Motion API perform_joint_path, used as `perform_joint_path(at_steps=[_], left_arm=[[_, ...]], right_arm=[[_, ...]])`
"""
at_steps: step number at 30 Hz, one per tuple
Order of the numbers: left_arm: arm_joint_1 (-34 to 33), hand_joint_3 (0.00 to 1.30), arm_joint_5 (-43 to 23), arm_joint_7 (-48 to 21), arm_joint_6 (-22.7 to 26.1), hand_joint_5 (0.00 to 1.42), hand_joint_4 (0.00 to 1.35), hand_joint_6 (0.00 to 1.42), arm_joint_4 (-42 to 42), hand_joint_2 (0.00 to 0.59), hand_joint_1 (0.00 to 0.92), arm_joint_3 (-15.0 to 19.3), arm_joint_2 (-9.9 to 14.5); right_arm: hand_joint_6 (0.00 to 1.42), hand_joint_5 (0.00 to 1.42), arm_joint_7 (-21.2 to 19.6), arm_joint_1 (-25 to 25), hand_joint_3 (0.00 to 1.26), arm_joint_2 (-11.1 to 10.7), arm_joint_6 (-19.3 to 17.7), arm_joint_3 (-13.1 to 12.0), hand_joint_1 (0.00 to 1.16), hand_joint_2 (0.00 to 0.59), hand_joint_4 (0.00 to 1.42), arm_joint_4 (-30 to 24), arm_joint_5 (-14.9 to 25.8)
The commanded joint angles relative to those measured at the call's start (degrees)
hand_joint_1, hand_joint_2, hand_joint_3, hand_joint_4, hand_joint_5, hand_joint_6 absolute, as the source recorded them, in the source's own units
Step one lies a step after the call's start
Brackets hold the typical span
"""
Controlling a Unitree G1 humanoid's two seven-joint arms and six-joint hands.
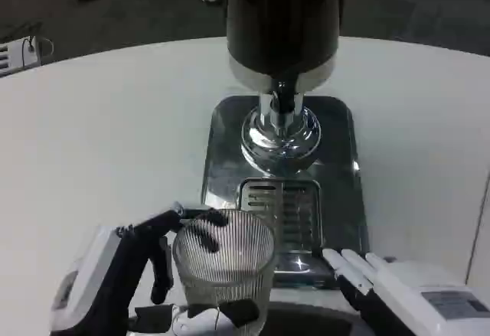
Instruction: Grasp the cup under the faucet to collect the drink, then remove the cup.
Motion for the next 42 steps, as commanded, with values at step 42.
perform_joint_path(at_steps=[42], left_arm=[[0.7, 1.0, -0.6, 0.5, -0.6, 1.3, 1.09, 1.09, -1.2, 0.005, 0.5, 0.4, -0.3]], right_arm=[[0.0, 0.0, 0.6, 1.2, 0.01, 0.7, -0.8, -0.6, 0.54, 0.413, 0.0, -1.0, -0.2]])
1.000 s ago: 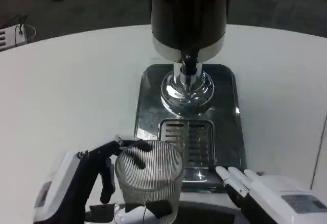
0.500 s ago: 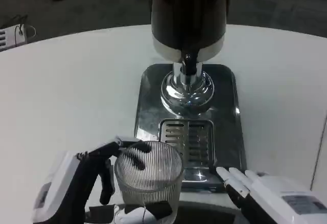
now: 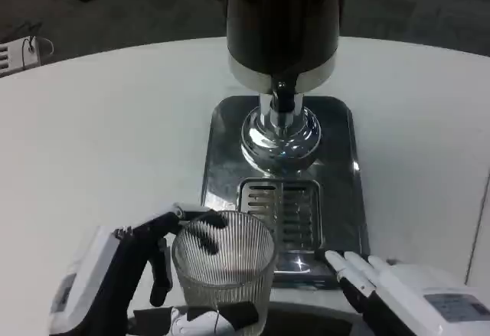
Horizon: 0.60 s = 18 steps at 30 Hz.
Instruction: Grasp the cup under the faucet to collect the drink, then remove the cup.
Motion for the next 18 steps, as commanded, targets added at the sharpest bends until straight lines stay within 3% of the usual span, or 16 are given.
perform_joint_path(at_steps=[1, 10, 18], left_arm=[[-0.4, 1.0, -0.5, 0.6, -0.5, 1.3, 1.09, 1.09, -0.1, 0.005, 0.499, 0.3, -0.4], [-3.6, 1.0, 0.7, 2.5, 0.0, 1.3, 1.09, 1.09, 3.2, 0.005, 0.499, 1.0, -0.9], [-11.5, 1.0, 4.9, 6.8, 0.9, 1.3, 1.09, 1.09, 11.2, 0.007, 0.498, 0.6, -0.8]], right_arm=[[0.0, 0.0, 0.6, 0.3, 0.01, 0.3, -0.4, -0.2, 0.54, 0.413, 0.0, -0.8, -0.1], [0.0, 0.0, 0.4, -0.2, 0.01, 1.0, -0.4, 0.4, 0.54, 0.413, 0.0, -0.3, -1.0], [0.0, 0.0, 0.3, 0.0, 0.01, 1.4, -0.3, -0.7, 0.53, 0.417, 0.0, -1.1, -1.0]])
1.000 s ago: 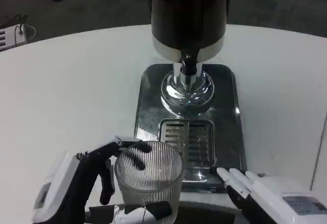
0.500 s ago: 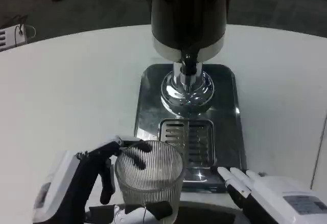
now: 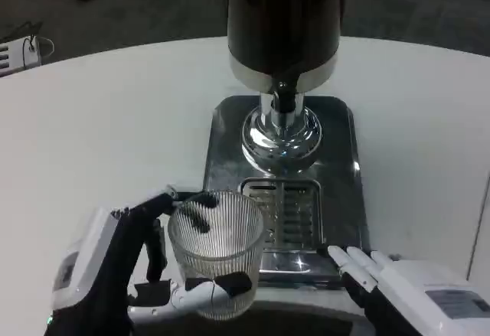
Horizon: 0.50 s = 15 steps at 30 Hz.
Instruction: Grasp the cup under the faucet to collect the drink, then remove the cup.
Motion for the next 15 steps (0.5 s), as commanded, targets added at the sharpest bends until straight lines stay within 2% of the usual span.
perform_joint_path(at_steps=[1, 8, 15], left_arm=[[-5.3, 1.0, 2.8, 4.0, 0.2, 1.3, 1.09, 1.09, 4.5, 0.008, 0.498, -0.2, 0.0], [-14.0, 1.0, 6.9, 8.7, 1.0, 1.3, 1.09, 1.09, 13.3, 0.01, 0.498, -1.6, 0.8], [-22.4, 1.0, 10.3, 13.4, 1.2, 1.3, 1.09, 1.09, 24.0, 0.01, 0.498, -4.6, 2.6]], right_arm=[[0.0, 0.0, 0.3, 0.4, 0.01, 0.2, -0.3, -0.8, 0.53, 0.418, 0.0, -1.1, 0.2], [0.0, 0.0, 0.3, 0.1, 0.01, -0.4, -0.3, -2.2, 0.52, 0.422, 0.0, -0.9, 1.7], [0.0, 0.0, 0.0, 0.1, 0.01, -1.0, -0.3, -3.5, 0.52, 0.423, 0.0, -0.7, 3.5]])
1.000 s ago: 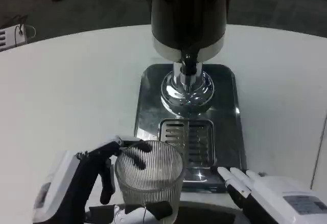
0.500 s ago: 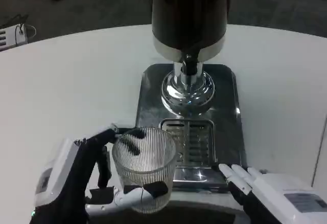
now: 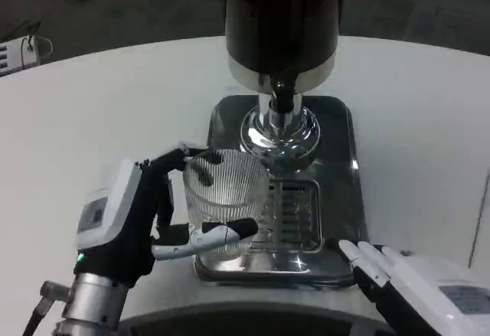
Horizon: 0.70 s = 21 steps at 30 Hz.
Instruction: Grasp the cup under the faucet to collect the drink, then remove the cup.
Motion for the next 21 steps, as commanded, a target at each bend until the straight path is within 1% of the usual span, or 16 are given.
perform_joint_path(at_steps=[1, 3, 10, 12, 14, 17, 18, 21], left_arm=[[-4.7, 1.0, 1.8, 4.0, 0.1, 1.3, 1.09, 1.09, 5.5, 0.01, 0.498, -1.8, 1.1], [-6.2, 1.0, 2.2, 5.0, 0.1, 1.3, 1.09, 1.09, 7.8, 0.01, 0.498, -2.5, 1.3], [-14.1, 1.0, 3.2, 9.3, 0.9, 1.3, 1.09, 1.09, 17.8, 0.01, 0.498, -6.7, 0.3], [-16.2, 1.0, 3.4, 9.4, 0.9, 1.27, 1.08, 1.01, 20.5, 0.011, 0.497, -8.2, 0.3], [-17.8, 1.0, 3.5, 9.5, 0.6, 1.22, 1.06, 0.88, 22.5, 0.011, 0.497, -9.6, 0.5], [-19.7, 0.98, 3.8, 9.3, -0.2, 1.18, 1.04, 0.74, 24.8, 0.02, 0.498, -11.5, 0.8], [-20.1, 0.97, 3.7, 9.1, -0.5, 1.14, 1.01, 0.67, 25.5, 0.022, 0.496, -12.0, 0.9], [-20.9, 0.93, 3.1, 8.3, -1.4, 1.09, 0.97, 0.61, 26.9, 0.025, 0.481, -13.0, 1.4]], right_arm=[[0.0, 0.0, 0.0, 0.2, 0.01, -0.6, -0.3, -0.7, 0.52, 0.423, 0.0, -0.4, 1.3], [0.0, 0.0, -0.1, 0.3, 0.01, -0.7, -0.2, -1.0, 0.52, 0.423, 0.0, -0.4, 1.7], [0.0, 0.0, -0.1, 0.3, 0.01, -0.8, 0.1, -1.1, 0.52, 0.423, 0.0, -0.6, 2.0], [0.0, 0.0, 0.0, 0.4, 0.01, -0.8, 0.1, -1.1, 0.52, 0.423, 0.0, -0.7, 2.1], [0.0, 0.0, -0.1, 0.5, 0.01, -0.8, 0.1, -1.2, 0.52, 0.423, 0.0, -0.9, 2.3], [0.0, 0.0, 0.0, 0.6, 0.01, -0.9, 0.1, -1.3, 0.52, 0.423, 0.0, -1.0, 2.5], [0.0, 0.0, 0.1, 0.6, 0.01, -0.9, 0.1, -1.3, 0.52, 0.423, 0.0, -1.0, 2.5], [0.0, 0.0, 0.1, 0.3, 0.01, -1.0, 0.3, -1.6, 0.52, 0.423, 0.0, -0.9, 2.8]])
